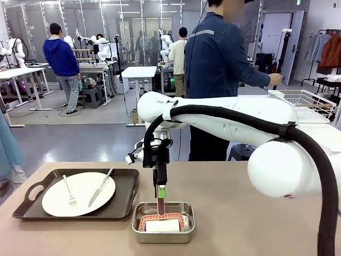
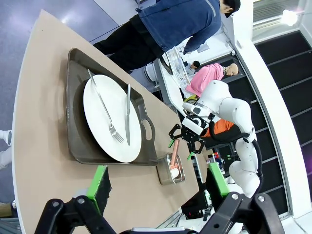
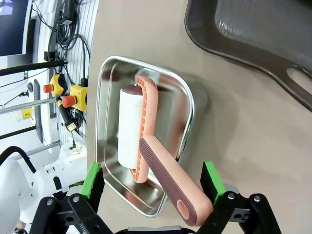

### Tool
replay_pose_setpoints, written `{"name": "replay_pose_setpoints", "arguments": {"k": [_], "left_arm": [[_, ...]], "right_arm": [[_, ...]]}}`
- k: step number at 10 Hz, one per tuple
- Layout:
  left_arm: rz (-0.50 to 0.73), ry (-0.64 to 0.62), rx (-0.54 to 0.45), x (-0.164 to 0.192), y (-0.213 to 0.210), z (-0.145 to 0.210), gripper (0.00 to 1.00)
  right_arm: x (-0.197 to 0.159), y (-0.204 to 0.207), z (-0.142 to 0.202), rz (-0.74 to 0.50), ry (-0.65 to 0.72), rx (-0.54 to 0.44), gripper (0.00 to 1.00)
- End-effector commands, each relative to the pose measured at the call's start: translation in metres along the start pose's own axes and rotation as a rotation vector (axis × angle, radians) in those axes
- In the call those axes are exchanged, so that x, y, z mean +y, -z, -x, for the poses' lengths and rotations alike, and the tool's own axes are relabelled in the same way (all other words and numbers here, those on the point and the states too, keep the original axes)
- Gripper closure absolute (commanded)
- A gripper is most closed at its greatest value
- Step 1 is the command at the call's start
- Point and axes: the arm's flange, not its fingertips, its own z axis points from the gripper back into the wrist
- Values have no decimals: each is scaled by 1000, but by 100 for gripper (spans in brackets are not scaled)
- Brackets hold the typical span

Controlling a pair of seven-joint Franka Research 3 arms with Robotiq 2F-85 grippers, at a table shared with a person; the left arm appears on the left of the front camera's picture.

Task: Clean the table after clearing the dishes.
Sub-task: When the left (or right) Handle tray is removed, use the left hand (or right hand) to clean the left (or right) side of the table with the Lint Roller.

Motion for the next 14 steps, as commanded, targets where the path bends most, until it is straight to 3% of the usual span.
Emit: {"name": "replay_pose_setpoints", "arguments": {"k": [1,5,6,7,8,10,11,13,14], "left_arm": [[2,5,-2,-1,-2,1,0],[2,5,-2,-1,-2,1,0],[2,5,-2,-1,-2,1,0],[2,5,-2,-1,-2,1,0],[2,5,-2,-1,-2,1,0],[2,5,-2,-1,-2,1,0],[2,5,-2,-1,-2,1,0],[2,5,-2,-1,-2,1,0],[2,5,-2,-1,-2,1,0]], "right_arm": [[-17,-20,-17,-16,15,38,0],[-21,-19,-18,-27,18,44,0],[-21,-20,-17,-25,26,49,44],[-19,-21,-15,-22,29,44,58],[-18,-23,-13,-14,37,40,100],[-15,-28,-8,0,46,33,100],[-14,-30,-8,1,45,41,85],[-14,-31,-8,-3,47,36,100],[-12,-34,-7,-2,44,32,100]]}}
